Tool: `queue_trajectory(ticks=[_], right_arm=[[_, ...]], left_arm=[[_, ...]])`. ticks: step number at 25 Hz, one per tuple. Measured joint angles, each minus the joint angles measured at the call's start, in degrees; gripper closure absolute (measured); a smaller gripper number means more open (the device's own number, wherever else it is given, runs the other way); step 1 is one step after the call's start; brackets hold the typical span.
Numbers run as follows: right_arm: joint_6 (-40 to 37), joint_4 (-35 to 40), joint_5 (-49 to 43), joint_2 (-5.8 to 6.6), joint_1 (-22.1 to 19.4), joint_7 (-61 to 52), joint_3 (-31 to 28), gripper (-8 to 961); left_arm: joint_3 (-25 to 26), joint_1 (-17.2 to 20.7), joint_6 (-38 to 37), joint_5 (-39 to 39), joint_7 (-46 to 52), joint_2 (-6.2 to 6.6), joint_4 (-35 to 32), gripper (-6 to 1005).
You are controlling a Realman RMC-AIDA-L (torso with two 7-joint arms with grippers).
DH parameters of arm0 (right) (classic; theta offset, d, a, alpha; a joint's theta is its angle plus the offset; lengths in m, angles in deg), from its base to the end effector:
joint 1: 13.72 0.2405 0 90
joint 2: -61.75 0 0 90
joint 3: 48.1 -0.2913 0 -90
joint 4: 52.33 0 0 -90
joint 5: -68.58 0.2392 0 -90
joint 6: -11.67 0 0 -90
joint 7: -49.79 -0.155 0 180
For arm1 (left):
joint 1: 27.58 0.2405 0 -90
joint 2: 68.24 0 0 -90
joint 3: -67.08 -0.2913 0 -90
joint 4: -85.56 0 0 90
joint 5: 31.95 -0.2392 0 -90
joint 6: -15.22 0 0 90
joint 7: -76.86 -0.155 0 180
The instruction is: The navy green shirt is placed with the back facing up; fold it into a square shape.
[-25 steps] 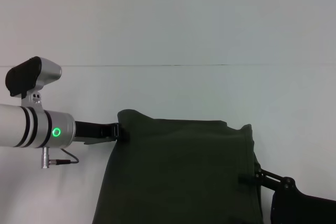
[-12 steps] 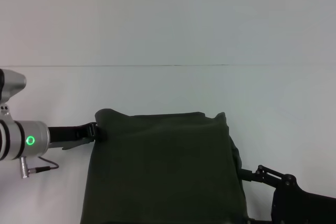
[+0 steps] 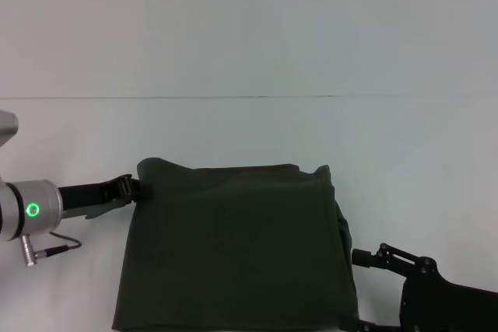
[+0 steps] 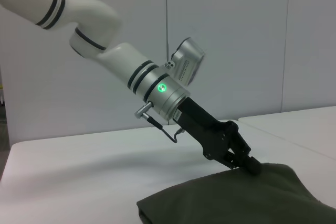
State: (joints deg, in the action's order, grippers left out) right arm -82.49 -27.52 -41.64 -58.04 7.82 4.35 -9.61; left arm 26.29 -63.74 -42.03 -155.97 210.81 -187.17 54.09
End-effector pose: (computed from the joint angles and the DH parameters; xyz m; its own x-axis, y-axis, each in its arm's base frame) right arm 0.3432 0.2891 -0.0645 0.8155 -0.0654 -0.5751 -0.2536 -0.9335 -0.2534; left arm -0.3421 0.4374 -0.0434 0.0992 0.8167 0.5684 0.9948 -0.0694 -0.0740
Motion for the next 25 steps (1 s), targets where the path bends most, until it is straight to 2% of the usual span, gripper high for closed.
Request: queue_trajectory(ticks=[1,7,11,15,17,21,25], right_arm=[[0.00,-0.06,0.00,0.00,0.00,0.00,0.00,29],[-0.04,-0.24,0.00,-0.04,0.00,0.00,0.00,29],[-0.08,-0.33,0.00,-0.14,0.00,0.01,-0.74,29],[-0.85,-0.41,0.27,-0.27,-0.02,0.14,-2.74,29],[-1.58,-0.45,0.68,-0.27,-0.11,0.20,-3.96,29],[-2.37,-0.47,1.03,-0.21,-0.55,0.12,-4.59,29],[-3.26,-0.27,1.15,-0.08,-1.96,0.47,-4.90,29]], left_arm=[[0.14,0.26,-0.09,0.55,-0.50,0.00,-0.01,948],[0.20,2.46,-1.74,4.99,-5.96,0.31,-0.49,786],[0.63,5.12,-6.00,9.21,-11.69,0.26,-4.05,596],[3.31,7.34,-14.80,12.37,-20.76,0.42,-7.50,471],[5.87,8.39,-22.83,14.29,-29.85,0.51,-8.55,418],[10.70,11.80,-36.72,16.74,-46.13,-0.57,-11.33,302],[10.95,15.60,-41.71,16.29,-54.37,-1.17,-13.08,152]])
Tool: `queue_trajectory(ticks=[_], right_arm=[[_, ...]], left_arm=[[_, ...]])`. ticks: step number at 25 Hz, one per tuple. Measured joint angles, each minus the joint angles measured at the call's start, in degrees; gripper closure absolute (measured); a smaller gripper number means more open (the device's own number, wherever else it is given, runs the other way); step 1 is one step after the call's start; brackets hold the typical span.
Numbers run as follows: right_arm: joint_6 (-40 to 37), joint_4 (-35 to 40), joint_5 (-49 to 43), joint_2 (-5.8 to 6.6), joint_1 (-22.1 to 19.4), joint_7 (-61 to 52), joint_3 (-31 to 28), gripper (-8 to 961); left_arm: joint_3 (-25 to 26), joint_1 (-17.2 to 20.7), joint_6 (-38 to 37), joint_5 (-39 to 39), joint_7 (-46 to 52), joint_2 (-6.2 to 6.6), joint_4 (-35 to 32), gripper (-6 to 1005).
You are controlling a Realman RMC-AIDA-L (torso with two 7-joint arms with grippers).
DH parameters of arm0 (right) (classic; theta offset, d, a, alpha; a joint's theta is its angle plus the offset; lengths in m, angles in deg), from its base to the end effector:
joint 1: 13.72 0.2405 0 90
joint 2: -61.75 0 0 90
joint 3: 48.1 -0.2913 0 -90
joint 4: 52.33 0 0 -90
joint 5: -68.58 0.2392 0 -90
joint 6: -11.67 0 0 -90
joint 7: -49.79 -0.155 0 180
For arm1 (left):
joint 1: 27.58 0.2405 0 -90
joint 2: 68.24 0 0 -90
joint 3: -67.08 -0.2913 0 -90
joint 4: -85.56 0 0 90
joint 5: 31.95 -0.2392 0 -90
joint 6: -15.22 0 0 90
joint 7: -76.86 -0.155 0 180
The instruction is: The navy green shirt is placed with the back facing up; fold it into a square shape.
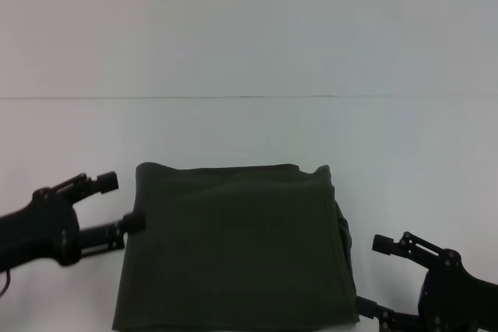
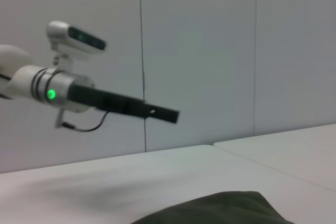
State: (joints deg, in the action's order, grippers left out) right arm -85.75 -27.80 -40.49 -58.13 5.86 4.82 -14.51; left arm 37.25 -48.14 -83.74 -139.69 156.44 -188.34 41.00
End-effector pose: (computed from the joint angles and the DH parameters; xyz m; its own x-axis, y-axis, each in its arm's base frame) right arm 0.3489 0.2792 -0.0513 0.7653 -0.0573 -0.6411 -0.3124 -0.9039 -0.2922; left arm -0.3355 0.3235 0.0267 0.6597 0.2966 0.6905 0.5606 -0.8062 -0.1893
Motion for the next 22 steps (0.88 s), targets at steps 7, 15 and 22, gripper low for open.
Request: queue_trajectory(ticks=[7,15,22], right_arm=[[1.09,-1.46,-0.05,-0.18,-2.70,2.75,0.19,29],[5.29,-4.90,0.18,-0.18,-5.63,7.53,-0.72,29],[6.46,-6.83,0.26,-0.19,-5.44,10.23,-2.54,29]], left_arm=[[-0.24,6.86,-2.37,-3.13,-14.70,-2.11,0.02,73],[-0.19,9.45,0.92,-6.61,-19.91,-3.29,4.18,79],[-0.15,9.46,1.04,-7.35,-21.12,-3.44,5.52,79]])
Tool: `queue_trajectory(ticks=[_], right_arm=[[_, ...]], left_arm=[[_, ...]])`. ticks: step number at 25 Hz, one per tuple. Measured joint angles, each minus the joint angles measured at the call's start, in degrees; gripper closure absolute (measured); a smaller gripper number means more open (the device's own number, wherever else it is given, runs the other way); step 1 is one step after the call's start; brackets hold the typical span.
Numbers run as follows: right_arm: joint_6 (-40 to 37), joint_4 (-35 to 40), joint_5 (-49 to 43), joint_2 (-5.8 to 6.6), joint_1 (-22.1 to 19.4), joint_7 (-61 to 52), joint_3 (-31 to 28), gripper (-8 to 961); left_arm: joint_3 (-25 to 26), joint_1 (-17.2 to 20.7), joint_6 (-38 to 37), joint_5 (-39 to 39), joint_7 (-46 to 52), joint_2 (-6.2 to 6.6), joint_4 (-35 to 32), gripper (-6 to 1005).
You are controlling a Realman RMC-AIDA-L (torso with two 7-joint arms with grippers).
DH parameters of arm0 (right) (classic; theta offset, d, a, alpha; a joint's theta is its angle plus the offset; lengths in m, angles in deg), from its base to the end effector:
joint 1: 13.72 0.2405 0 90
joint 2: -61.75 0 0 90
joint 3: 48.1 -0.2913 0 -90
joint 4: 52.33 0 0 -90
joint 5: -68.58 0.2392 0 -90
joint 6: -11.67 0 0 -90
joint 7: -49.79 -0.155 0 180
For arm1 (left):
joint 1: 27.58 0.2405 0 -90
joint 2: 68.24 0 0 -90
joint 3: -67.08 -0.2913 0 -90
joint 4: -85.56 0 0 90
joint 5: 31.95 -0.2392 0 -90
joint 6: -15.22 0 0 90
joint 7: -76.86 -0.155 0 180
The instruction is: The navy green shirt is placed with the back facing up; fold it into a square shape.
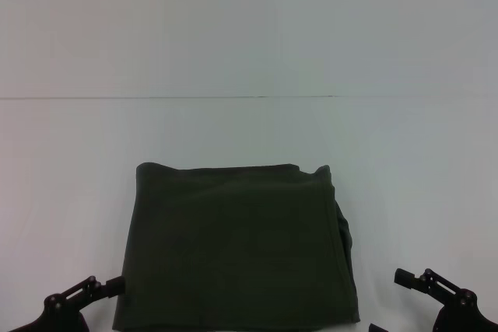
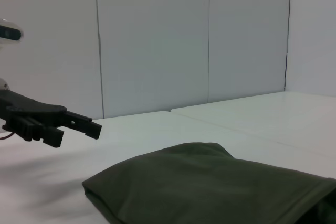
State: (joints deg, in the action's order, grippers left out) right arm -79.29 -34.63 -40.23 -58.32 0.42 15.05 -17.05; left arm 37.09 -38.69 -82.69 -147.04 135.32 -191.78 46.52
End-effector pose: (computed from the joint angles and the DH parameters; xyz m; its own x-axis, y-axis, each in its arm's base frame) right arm 0.3860 0.2398 -0.0735 0.7963 -0.0929 -0.5978 -0.3963 -0.8267 -0.3994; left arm -0.3817 0.2418 -0.0320 0.7614 0.2632 0.5925 0.4956 -0.8255 -0.2702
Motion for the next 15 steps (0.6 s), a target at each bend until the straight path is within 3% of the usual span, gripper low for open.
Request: queue_trajectory(ticks=[15], right_arm=[[0.60,-0.68,-0.23,-0.03,0.67,-0.22,0.32,29]], left_arm=[[1.30,-0.16,-0.37,0.57,-0.07,0.02,0.71,79]])
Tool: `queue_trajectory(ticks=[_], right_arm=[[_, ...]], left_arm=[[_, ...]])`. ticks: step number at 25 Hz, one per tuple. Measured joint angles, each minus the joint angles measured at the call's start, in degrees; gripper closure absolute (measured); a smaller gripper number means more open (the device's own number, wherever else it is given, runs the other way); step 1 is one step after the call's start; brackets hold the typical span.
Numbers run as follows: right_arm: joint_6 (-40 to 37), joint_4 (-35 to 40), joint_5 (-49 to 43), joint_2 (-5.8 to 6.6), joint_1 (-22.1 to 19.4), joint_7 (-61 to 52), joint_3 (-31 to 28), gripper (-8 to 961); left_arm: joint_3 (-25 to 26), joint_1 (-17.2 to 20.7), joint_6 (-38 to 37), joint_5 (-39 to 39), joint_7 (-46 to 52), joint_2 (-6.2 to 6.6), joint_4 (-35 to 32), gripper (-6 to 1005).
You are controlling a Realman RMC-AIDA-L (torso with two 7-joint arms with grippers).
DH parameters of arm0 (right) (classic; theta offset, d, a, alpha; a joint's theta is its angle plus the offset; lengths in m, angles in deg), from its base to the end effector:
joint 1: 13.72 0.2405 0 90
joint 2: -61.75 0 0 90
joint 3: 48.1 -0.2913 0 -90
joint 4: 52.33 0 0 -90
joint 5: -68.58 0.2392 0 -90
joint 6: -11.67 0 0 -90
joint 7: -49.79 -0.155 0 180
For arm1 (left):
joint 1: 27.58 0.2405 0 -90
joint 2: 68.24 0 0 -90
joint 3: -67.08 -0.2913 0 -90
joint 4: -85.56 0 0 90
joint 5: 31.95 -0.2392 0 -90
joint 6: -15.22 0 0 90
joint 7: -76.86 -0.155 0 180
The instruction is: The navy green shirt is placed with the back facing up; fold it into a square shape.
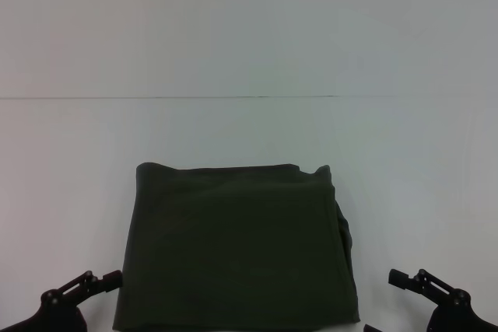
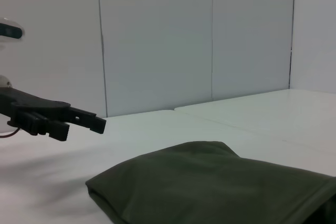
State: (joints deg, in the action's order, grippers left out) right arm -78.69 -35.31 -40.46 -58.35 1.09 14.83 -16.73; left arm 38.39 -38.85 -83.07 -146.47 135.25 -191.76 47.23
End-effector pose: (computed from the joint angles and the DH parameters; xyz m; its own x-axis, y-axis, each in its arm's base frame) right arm 0.3836 0.2423 -0.0774 0.7956 -0.1010 -0.5973 -0.3963 -0.8325 -0.3871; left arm -0.3816 0.2422 -0.0301 0.7458 0.2581 0.6141 0.5092 -0.8154 -0.2756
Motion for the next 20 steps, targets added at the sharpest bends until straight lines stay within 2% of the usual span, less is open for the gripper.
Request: queue_trajectory(ticks=[20], right_arm=[[0.22,-0.85,-0.13,-0.04,0.71,0.02,0.11,29]], left_arm=[[-0.05,-0.56,0.13,0.27,0.36,-0.18,0.01,79]])
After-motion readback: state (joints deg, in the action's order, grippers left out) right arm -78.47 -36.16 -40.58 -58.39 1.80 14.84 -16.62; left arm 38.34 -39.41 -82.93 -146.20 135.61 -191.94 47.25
